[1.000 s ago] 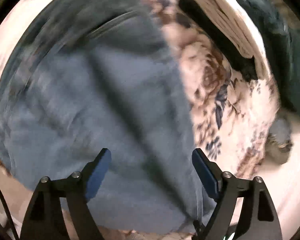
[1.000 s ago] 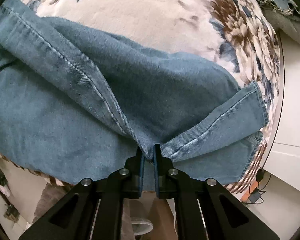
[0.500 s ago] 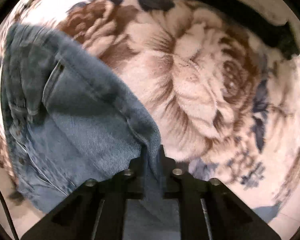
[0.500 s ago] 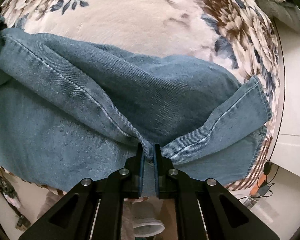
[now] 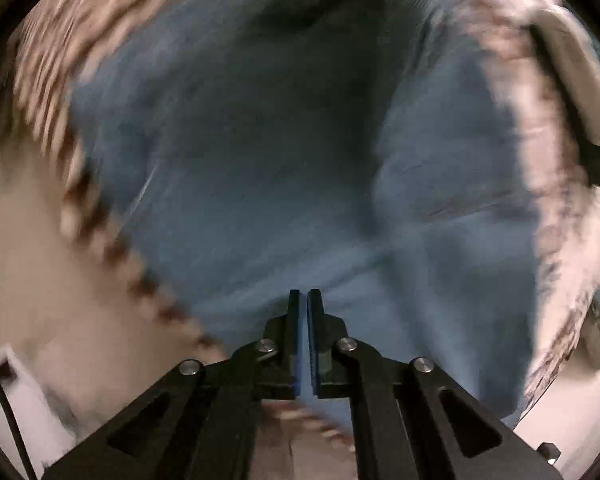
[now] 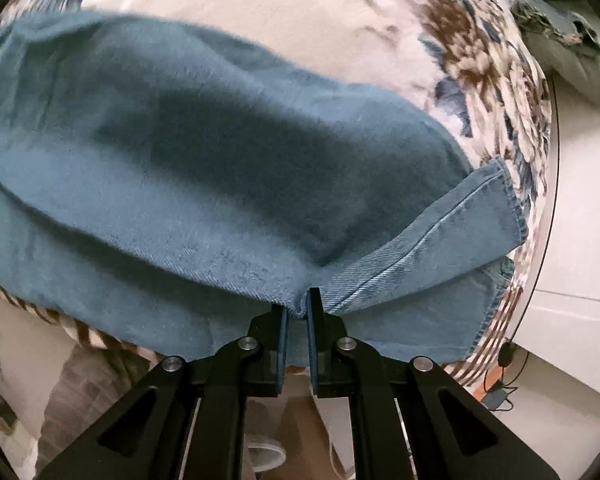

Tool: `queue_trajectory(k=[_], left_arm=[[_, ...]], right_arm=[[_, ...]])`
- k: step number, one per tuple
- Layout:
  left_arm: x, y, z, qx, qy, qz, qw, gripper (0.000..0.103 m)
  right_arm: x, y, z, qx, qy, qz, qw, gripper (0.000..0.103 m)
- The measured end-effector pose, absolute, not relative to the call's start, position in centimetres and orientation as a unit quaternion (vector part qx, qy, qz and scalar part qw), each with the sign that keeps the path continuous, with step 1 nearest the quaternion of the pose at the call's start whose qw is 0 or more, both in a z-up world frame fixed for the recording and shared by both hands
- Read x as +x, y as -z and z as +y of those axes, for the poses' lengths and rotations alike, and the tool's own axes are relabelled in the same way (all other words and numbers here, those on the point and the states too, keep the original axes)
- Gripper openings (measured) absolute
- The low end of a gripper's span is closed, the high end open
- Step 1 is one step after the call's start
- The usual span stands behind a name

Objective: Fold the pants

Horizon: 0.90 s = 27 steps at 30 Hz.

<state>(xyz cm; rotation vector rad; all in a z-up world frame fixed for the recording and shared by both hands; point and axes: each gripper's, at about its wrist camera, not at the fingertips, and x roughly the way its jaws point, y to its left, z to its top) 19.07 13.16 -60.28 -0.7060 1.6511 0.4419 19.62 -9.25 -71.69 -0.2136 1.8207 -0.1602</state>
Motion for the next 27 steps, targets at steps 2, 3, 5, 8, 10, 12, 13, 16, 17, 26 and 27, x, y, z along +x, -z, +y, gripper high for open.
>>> queue_trajectory(k=[2,3,5,8,10,12,13,16,17,26,27], left_arm=[[16.4,61.2,13.6,-0.330,-0.193,0.710,0.592,0.001],[15.8,61.1,13.6,-0.335,-0.191,0.707,0.593,0.002],[15.3,60.5,13.2,-0.327,-0.181,0.707,0.600,0.005],[16.4,59.2,11.5,-0.308,-0.157,0.704,0.621,0.037],[17.6,58.1,9.5,-0.279,-0.138,0.704,0.639,0.073],[18.8,57.0,7.5,-0.244,-0.117,0.700,0.661,0.074],[19.5,56.4,6.1,-0.218,-0.110,0.699,0.672,0.075],[21.5,55.8,2.5,-0.168,-0.100,0.692,0.695,0.075],[22.1,55.3,2.0,-0.155,-0.097,0.691,0.699,0.075],[23.2,57.4,-3.4,-0.079,-0.054,0.723,0.684,0.075],[23.2,57.6,-4.0,-0.074,-0.051,0.726,0.682,0.075]], right_arm=[[19.3,72.0,-9.1,-0.087,0.063,0.789,0.605,0.015],[19.1,72.2,-9.4,-0.072,0.057,0.795,0.600,0.025],[18.8,72.1,-10.2,-0.017,0.036,0.801,0.597,0.053],[18.0,70.2,-11.7,0.062,0.030,0.785,0.616,0.078],[17.2,68.0,-14.0,0.138,0.050,0.759,0.634,0.078],[16.4,66.0,-17.1,0.201,0.090,0.725,0.652,0.078],[16.1,65.2,-19.0,0.227,0.119,0.708,0.658,0.078],[16.3,64.7,-25.2,0.270,0.209,0.669,0.660,0.078],[16.8,65.2,-26.8,0.278,0.229,0.665,0.655,0.078],[20.3,74.4,-33.0,0.261,0.284,0.691,0.611,0.007],[18.9,73.2,-33.3,0.270,0.300,0.674,0.619,0.007]])
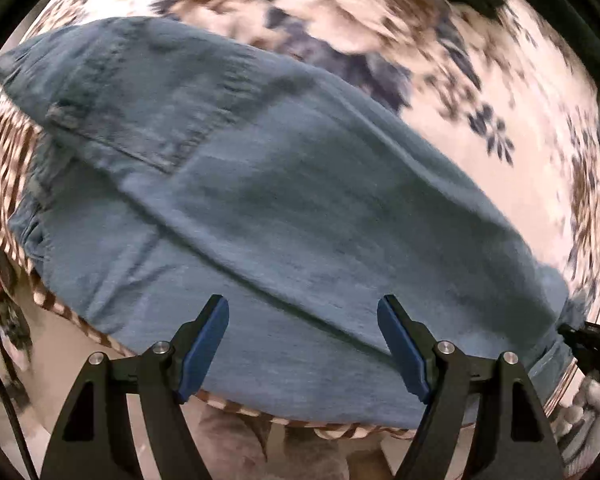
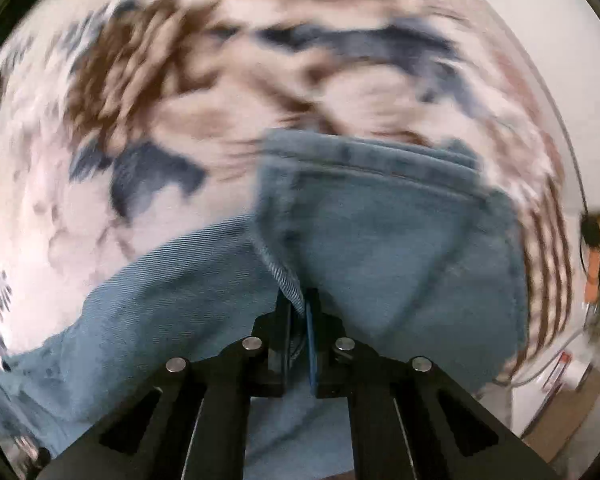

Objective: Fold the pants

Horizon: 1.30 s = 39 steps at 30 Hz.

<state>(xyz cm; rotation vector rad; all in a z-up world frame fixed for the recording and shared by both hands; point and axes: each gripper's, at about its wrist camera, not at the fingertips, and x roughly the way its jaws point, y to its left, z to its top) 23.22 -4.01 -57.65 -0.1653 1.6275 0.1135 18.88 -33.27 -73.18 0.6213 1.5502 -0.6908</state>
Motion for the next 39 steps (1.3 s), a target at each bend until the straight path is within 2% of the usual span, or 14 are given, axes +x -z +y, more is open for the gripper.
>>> queue_trajectory(k=[3,5,7,9,12,16,19,28,33,35,36,37,38,39], left_arm=[[23.3,58.1,-5.4,-0.069,-0.042,0.730,0.679,0.075],[23.2,58.3,-6.0,-0.061,-0.039,0.731,0.678,0.075],[23.0,58.8,-6.3,-0.062,-0.035,0.735,0.675,0.078],[22.7,59.2,-6.2,-0.070,-0.039,0.739,0.668,0.084],[21.5,58.5,-4.6,-0.092,-0.045,0.743,0.661,0.084],[20.9,57.2,-1.6,-0.136,-0.051,0.735,0.663,0.084],[20.9,56.0,2.2,-0.187,-0.065,0.717,0.668,0.084],[25.7,55.0,14.8,-0.256,-0.088,0.669,0.692,0.084],[28.6,55.8,16.9,-0.280,-0.085,0.642,0.709,0.084],[29.9,56.9,17.7,-0.290,-0.093,0.637,0.709,0.083],[30.3,57.1,18.5,-0.291,-0.097,0.635,0.709,0.080],[30.7,57.6,19.0,-0.292,-0.105,0.630,0.712,0.061],[31.0,58.0,19.5,-0.300,-0.104,0.623,0.714,0.048],[31.1,58.0,19.9,-0.306,-0.099,0.622,0.714,0.024]], right_arm=[[13.0,69.5,-33.9,0.294,0.334,0.632,0.635,0.007],[8.4,69.6,-34.0,0.327,0.342,0.635,0.611,0.009],[5.2,71.9,-34.5,0.374,0.332,0.651,0.571,0.032],[2.2,74.2,-34.6,0.451,0.317,0.648,0.525,0.036],[0.8,72.7,-33.9,0.485,0.316,0.609,0.542,0.046],[3.6,68.7,-29.7,0.461,0.278,0.595,0.597,0.047],[7.2,67.6,-25.0,0.479,0.220,0.600,0.601,0.047],[13.0,74.7,-9.5,0.610,0.167,0.592,0.500,0.047],[14.1,77.5,-7.5,0.640,0.223,0.553,0.485,0.046],[14.6,77.5,-7.9,0.639,0.241,0.533,0.499,0.042],[14.7,77.3,-8.1,0.638,0.249,0.521,0.510,0.035],[14.8,77.1,-8.0,0.636,0.254,0.514,0.516,0.023],[15.0,77.0,-7.9,0.629,0.261,0.516,0.520,0.014],[15.3,77.0,-8.0,0.617,0.270,0.520,0.524,0.005]])
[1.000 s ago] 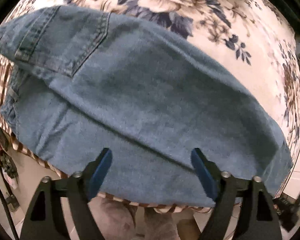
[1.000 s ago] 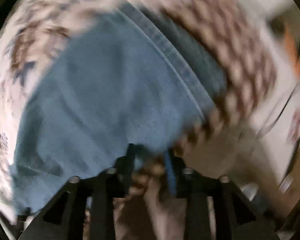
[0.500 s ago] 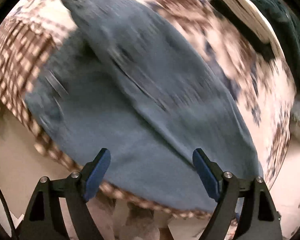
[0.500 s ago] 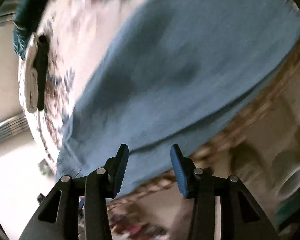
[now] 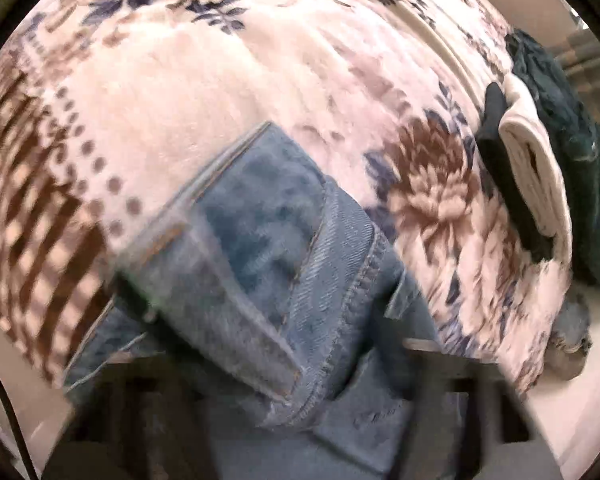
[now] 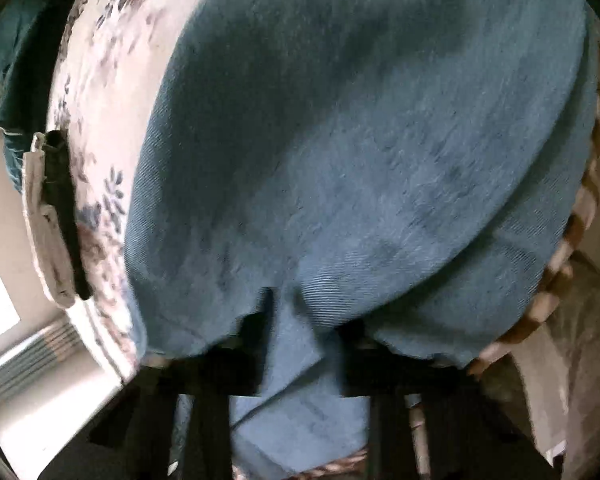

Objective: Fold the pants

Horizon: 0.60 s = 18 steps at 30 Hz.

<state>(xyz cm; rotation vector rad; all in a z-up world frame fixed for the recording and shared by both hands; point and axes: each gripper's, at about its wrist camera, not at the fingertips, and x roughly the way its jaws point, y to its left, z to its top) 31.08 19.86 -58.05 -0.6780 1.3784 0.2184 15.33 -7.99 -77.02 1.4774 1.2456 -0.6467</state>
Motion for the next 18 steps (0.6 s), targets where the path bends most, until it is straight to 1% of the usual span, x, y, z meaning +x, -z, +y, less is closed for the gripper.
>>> queue_trajectory(k=[1,3,7,10,14,18], left_arm=[[31.2,58.2,19.7,-0.298,-0.102,0.621,0.717,0.016],[30.6,57.2,19.4,-0.286,-0.096,0.609,0.733,0.012],[27.9,54.1,19.8,-0.276,-0.089,0.596,0.749,0.011],[24.5,53.0,21.3,-0.290,-0.099,0.600,0.739,0.011],[20.2,54.6,22.8,-0.296,-0.129,0.623,0.712,0.011],[17.8,57.9,22.9,-0.286,-0.153,0.650,0.687,0.013]], right_arm=[[15.4,76.9,-7.9,0.613,0.273,0.520,0.529,0.005],[15.4,75.9,-8.0,0.599,0.270,0.525,0.540,0.005],[16.3,72.1,-8.2,0.551,0.251,0.534,0.590,0.005],[15.3,70.0,-8.9,0.537,0.240,0.541,0.601,0.005],[12.5,69.4,-9.6,0.513,0.228,0.574,0.596,0.005],[8.9,71.1,-10.7,0.510,0.226,0.601,0.573,0.005]])
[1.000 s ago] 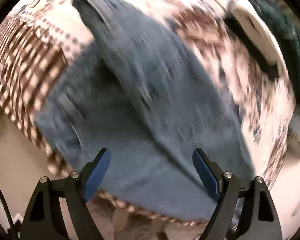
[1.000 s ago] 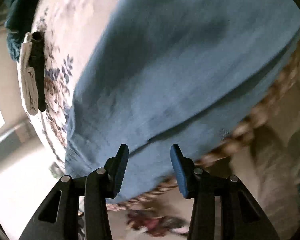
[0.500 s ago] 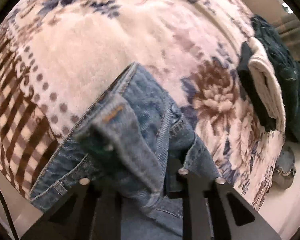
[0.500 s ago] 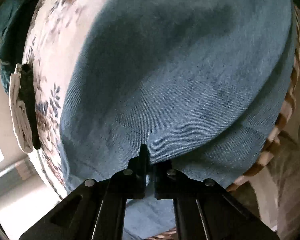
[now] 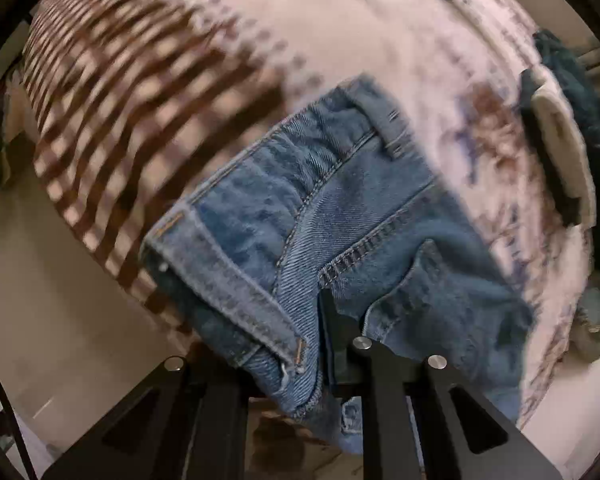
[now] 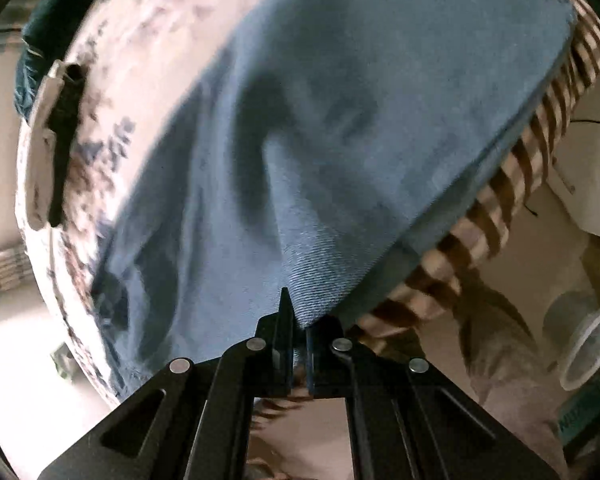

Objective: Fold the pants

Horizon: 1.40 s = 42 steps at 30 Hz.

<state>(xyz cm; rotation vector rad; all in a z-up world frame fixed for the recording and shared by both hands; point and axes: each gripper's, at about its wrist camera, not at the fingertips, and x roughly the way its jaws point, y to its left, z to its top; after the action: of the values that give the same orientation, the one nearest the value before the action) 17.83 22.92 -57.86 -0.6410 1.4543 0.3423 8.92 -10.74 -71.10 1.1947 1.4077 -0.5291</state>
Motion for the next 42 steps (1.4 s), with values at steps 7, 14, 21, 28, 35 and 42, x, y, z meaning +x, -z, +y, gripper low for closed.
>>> queue_trajectory(k=[7,14,21,28,35,42], left_arm=[[17.7,56.4,20.9,-0.232,-0.151,0.675,0.684,0.052],[16.5,51.5,9.0,-0.042,-0.092,0.657,0.747,0.095],[19.0,54.0,-7.6,0.048,0.001,0.662,0.748,0.095],[20.7,57.4,-20.8,0.108,0.073,0.672,0.729,0.095],[19.1,58.4,-23.6,0.132,0.077,0.686,0.712,0.095],[18.7,59.3,-20.3,0.113,0.047,0.711,0.692,0.095]], right_arm=[[7.0,72.3,-11.4,0.504,0.152,0.650,0.548,0.052],[3.5,67.6,-18.5,0.486,0.194,0.619,0.586,0.052],[4.3,66.5,-33.3,0.412,0.298,0.584,0.633,0.052],[6.0,72.3,-43.1,0.303,0.319,0.662,0.606,0.050],[6.6,72.0,-41.5,0.211,0.300,0.666,0.650,0.011],[5.8,73.6,-45.8,0.237,0.290,0.705,0.602,0.013]])
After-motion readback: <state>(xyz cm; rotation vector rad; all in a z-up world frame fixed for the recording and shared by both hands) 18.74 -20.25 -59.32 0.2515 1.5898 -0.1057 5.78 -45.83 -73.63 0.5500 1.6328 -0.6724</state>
